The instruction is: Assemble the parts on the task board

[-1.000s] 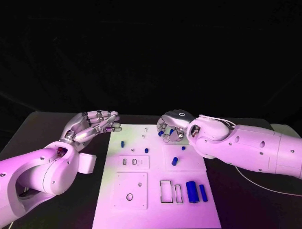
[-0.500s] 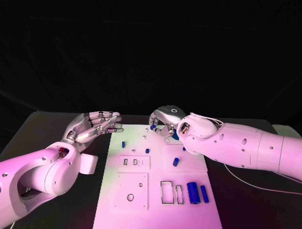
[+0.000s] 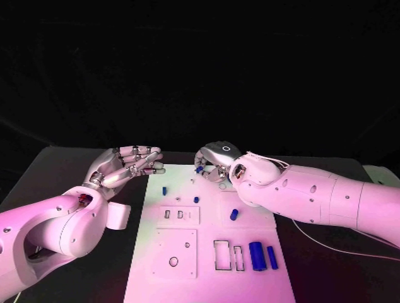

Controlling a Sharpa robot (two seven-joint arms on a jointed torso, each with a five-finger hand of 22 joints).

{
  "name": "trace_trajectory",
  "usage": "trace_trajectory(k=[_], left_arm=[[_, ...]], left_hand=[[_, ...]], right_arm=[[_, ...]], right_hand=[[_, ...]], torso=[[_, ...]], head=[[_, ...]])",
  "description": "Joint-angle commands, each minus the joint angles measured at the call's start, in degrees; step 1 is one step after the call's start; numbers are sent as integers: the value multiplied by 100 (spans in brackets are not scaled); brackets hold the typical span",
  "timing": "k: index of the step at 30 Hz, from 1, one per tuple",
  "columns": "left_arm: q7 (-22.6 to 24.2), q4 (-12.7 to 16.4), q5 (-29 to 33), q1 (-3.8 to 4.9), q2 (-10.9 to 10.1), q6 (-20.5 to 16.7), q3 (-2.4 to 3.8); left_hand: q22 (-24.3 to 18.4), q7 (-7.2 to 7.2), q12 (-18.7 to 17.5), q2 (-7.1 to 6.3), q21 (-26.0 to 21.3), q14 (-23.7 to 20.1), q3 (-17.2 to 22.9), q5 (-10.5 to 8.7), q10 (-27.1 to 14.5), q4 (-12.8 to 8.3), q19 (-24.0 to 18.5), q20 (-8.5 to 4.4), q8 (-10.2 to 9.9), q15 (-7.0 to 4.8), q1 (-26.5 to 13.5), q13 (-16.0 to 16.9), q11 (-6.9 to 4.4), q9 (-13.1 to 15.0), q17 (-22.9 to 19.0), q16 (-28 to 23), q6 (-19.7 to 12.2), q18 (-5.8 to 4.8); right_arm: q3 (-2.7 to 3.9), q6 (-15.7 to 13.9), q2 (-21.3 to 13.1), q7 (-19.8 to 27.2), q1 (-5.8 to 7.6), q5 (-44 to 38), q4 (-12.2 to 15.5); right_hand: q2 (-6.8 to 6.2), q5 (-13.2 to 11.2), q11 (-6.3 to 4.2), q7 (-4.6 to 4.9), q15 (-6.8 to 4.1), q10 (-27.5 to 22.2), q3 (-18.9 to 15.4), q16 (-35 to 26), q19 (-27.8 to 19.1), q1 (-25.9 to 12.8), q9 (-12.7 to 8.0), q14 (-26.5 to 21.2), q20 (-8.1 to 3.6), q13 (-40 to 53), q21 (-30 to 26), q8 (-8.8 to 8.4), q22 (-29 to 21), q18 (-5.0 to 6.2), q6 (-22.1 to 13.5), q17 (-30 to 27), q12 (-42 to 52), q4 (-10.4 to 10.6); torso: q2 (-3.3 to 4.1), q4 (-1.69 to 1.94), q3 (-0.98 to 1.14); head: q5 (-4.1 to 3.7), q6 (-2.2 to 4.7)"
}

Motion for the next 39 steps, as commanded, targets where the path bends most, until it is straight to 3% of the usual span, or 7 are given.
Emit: trace_trajectory(k=[1, 26, 32, 34, 39], left_arm=[[24, 20, -17, 19, 9, 103, 6], [13, 5, -17, 43, 36, 115, 6], [7, 2, -17, 45, 37, 118, 6], [3, 0, -17, 46, 37, 121, 6], [-3, -8, -17, 47, 36, 125, 5]], left_hand=[[-12, 73, -24, -2, -1, -40, 38, 11, -5, 2, 34, 17, -38, 6, -31, -6, 30, -9, 11, -29, -56, 76], [-17, 76, -36, -2, -6, -47, 44, 11, -6, -8, 32, 19, -42, 8, -34, -6, 33, -11, 16, -37, -60, 75], [-17, 76, -36, -2, -6, -47, 44, 11, -6, -8, 32, 19, -42, 8, -34, -6, 33, -11, 16, -37, -60, 75], [-20, 79, -42, -3, -8, -49, 46, 11, -7, -11, 31, 20, -44, 10, -38, -5, 35, -12, 19, -41, -62, 75], [-21, 80, -44, -4, -8, -50, 46, 10, -8, -12, 30, 21, -45, 10, -39, -5, 36, -12, 20, -42, -64, 75]], right_arm=[[1, 9, 43, 3, -12, -33, -50], [1, 68, 277, -10, -42, -14, -347], [1, 121, 306, 16, -41, 21, -413], [0, 115, 310, 23, -41, 28, -426], [0, 11, 264, 28, -40, 30, -372]], right_hand=[[63, 16, -90, 34, -38, 119, 4, -12, 450, -8, 5, 282, -25, 58, 30, 36, 1227, -59, 9, 2, 20, -23], [30, -62, -58, 62, -13, 24, 6, -32, 409, -110, 45, 268, -7, 66, -11, -6, 1165, -42, -97, -59, -20, -8], [-71, -126, 50, 174, 75, -279, 73, -86, 253, -231, 34, 231, 66, 13, -186, -172, 908, 22, -342, -181, -34, 29], [-178, -173, 135, 259, 144, -557, 99, -191, 52, -323, -3, 173, 125, -57, -425, -329, 569, 105, -559, -370, -34, 64], [-367, -136, 200, 282, 199, -1085, -96, -369, -308, -441, -73, 87, 193, -186, -952, -626, -119, 270, -956, -685, -20, 94]], torso=[[6, 6, -1], [16, 6, -7], [20, 1, -7], [21, 2, -7], [21, 5, -3]], head=[[11, -11], [10, -4], [14, -4], [16, -3], [12, 2]])
